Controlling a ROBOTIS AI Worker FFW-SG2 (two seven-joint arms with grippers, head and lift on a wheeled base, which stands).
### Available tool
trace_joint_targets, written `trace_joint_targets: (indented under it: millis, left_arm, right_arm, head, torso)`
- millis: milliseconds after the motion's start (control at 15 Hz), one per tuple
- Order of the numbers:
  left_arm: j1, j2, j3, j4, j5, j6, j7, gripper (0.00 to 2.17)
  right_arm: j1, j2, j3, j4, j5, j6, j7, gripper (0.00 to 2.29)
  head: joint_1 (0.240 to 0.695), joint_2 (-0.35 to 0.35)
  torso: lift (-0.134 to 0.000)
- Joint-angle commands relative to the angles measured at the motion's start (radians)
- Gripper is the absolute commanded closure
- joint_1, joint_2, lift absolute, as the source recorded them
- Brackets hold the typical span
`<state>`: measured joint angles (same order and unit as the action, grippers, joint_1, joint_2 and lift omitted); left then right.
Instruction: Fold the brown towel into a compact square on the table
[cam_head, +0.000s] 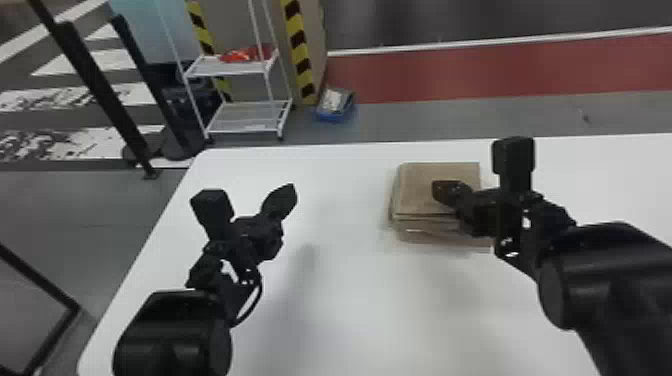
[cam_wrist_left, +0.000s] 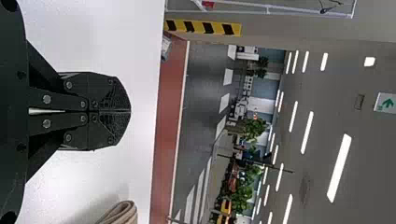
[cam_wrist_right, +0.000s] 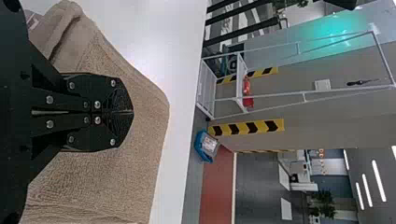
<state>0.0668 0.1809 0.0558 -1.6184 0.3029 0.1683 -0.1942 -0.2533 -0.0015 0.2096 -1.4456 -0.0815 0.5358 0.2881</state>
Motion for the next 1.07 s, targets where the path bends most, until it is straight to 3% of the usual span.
trace_joint_targets:
  millis: [0, 267, 733, 1000]
  left_arm:
    - [-0.008, -0.001, -0.004, 0.011, -0.001, 0.000, -0.002, 2.15]
    - [-0.008, -0.001, -0.008, 0.011, -0.001, -0.003, -0.001, 2.15]
    - [-0.008, -0.003, -0.010, 0.011, -0.001, -0.006, -0.001, 2.15]
    - [-0.007, -0.003, -0.011, 0.011, -0.001, -0.006, -0.001, 2.15]
  right_arm:
    - [0.023, 0.002, -0.001, 0.002, 0.000, 0.031, 0.002, 1.96]
    - [0.095, 0.002, -0.009, -0.032, -0.014, 0.037, 0.016, 1.96]
    - [0.247, 0.002, -0.015, -0.239, -0.050, 0.102, 0.032, 1.96]
    - [0.276, 0.002, -0.030, -0.277, -0.060, 0.102, 0.034, 1.96]
  head:
    - [0.695, 0.201]
    - [0.695, 0.202]
    - [0.695, 0.216]
    - [0.695, 0.228]
  torso:
    - [-0.123]
    - [-0.123]
    - [-0.123]
    - [-0.123]
